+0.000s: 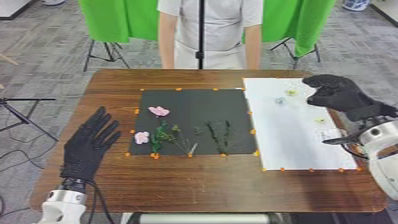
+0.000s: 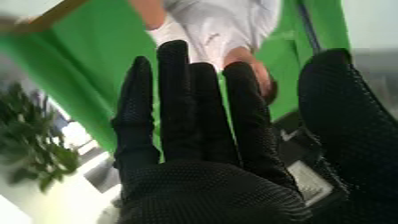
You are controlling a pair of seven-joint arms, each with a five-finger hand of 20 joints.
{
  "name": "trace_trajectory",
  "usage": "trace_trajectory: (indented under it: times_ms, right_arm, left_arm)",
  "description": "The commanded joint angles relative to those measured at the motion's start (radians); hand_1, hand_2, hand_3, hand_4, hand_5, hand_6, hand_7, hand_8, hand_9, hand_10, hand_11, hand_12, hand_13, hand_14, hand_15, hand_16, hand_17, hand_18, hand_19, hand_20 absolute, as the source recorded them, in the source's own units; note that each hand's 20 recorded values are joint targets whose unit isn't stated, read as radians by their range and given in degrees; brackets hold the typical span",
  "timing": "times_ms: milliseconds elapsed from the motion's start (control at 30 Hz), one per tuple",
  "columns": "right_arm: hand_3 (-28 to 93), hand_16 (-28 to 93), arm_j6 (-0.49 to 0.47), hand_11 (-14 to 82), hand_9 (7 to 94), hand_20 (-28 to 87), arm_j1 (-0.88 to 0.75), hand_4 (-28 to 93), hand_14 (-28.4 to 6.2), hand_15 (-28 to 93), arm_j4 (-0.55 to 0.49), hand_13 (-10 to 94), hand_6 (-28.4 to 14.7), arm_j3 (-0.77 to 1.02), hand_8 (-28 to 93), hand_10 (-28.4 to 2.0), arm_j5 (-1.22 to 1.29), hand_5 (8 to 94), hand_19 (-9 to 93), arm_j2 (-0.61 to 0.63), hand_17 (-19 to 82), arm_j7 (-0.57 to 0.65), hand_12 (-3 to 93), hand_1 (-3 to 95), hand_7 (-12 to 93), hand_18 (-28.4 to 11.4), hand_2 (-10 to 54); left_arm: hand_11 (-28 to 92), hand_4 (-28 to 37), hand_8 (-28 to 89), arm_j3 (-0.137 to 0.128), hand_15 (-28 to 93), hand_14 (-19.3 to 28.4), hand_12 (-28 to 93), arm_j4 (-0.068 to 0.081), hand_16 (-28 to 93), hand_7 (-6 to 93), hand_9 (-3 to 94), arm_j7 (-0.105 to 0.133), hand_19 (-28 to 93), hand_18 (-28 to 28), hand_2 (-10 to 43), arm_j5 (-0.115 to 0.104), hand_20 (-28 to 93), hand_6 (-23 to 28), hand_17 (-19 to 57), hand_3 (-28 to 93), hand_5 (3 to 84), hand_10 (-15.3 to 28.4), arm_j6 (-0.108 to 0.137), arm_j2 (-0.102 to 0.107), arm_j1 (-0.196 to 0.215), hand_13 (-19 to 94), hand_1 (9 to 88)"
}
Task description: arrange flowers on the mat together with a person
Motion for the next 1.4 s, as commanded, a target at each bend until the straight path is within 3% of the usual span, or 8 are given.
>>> trace_trajectory:
  times_ms: [33,200,267,333,567,800,1067,1400]
  right_arm:
    - [88,14,-0.036,26.7,38.6,42,-0.003,-28,-10.4,64,0.101,39,-2.7,-0.053,-17,-10.5,-0.568,40.1,71,0.130,16,0.179,22.3,31.6,32,-19.4,-8.9]
    - [87,16,0.019,32.2,42.2,44,0.029,-28,-10.0,76,0.184,45,-1.2,-0.123,-19,-9.4,-0.591,42.3,76,0.169,19,0.211,22.6,35.8,38,-18.1,-9.5]
    - [87,16,0.059,31.8,43.0,45,0.048,-28,-9.8,76,0.222,49,-1.4,-0.154,-20,-9.1,-0.600,43.9,78,0.178,22,0.210,21.5,37.2,35,-17.7,-9.5]
    - [86,16,0.036,30.8,43.7,45,0.063,-28,-9.6,75,0.233,52,-1.5,-0.164,-21,-8.8,-0.580,44.7,80,0.172,23,0.218,20.7,38.3,34,-17.3,-9.5]
    - [86,16,0.029,29.5,41.2,44,0.116,-28,-9.5,76,0.281,53,-2.7,-0.221,-19,-9.3,-0.576,43.0,82,0.159,25,0.210,20.6,39.3,31,-17.1,-9.5]
    - [85,16,0.108,32.6,47.2,44,0.154,-28,-8.3,76,0.324,57,0.4,-0.283,-20,-8.3,-0.584,46.5,82,0.154,25,0.211,20.7,40.4,35,-17.5,-9.5]
    - [84,18,0.061,35.0,54.1,44,0.181,-28,-7.4,74,0.352,62,2.9,-0.297,-21,-7.4,-0.601,52.3,83,0.132,26,0.207,21.3,43.3,37,-17.9,-9.5]
    - [81,19,0.102,33.4,57.0,45,0.248,-28,-6.7,74,0.407,63,3.3,-0.367,-17,-7.1,-0.597,52.9,83,0.121,27,0.185,25.4,45.6,39,-18.0,-9.5]
  left_arm:
    - [11,-23.8,-8,0.000,14,12.4,19,-0.001,6,13.5,20.5,0.004,39,21.4,-3.5,0.001,10,2.9,-11.6,69,29.1,9.9,0.015,0.018,0.021,18,24.9]
    - [11,-23.9,-8,-0.007,14,12.5,19,-0.002,6,13.5,20.5,0.002,39,21.4,-3.4,0.000,10,2.9,-11.7,69,29.1,9.9,0.018,0.026,0.028,18,24.9]
    - [11,-23.8,-8,-0.006,14,12.5,19,0.000,6,13.5,20.5,0.001,39,21.4,-3.4,-0.001,10,2.9,-11.6,69,29.2,9.9,0.020,0.027,0.026,18,24.9]
    - [11,-23.8,-8,-0.004,14,12.5,19,0.002,6,13.5,20.5,0.002,39,21.4,-3.4,-0.001,10,2.9,-11.6,69,29.2,9.9,0.017,0.027,0.023,18,24.9]
    - [11,-23.8,-8,-0.001,14,12.5,19,0.007,6,13.4,20.5,-0.005,39,21.4,-3.4,-0.001,10,2.9,-11.6,69,29.1,9.9,0.018,0.026,0.013,18,24.9]
    - [11,-23.9,-7,0.000,14,12.5,19,0.007,6,13.2,20.5,-0.011,39,21.5,-3.4,0.000,10,2.8,-11.7,69,28.9,10.0,0.015,0.023,0.009,18,24.9]
    - [11,-23.8,-7,0.001,14,12.5,19,0.004,6,13.3,20.5,-0.006,39,21.5,-3.3,-0.001,10,2.8,-11.7,69,28.9,9.9,0.019,0.027,0.016,18,25.0]
    - [11,-23.9,-8,0.005,15,12.5,19,0.005,6,13.4,20.5,-0.005,39,21.4,-3.4,-0.001,10,2.8,-11.6,69,28.9,9.9,0.021,0.023,0.011,18,25.0]
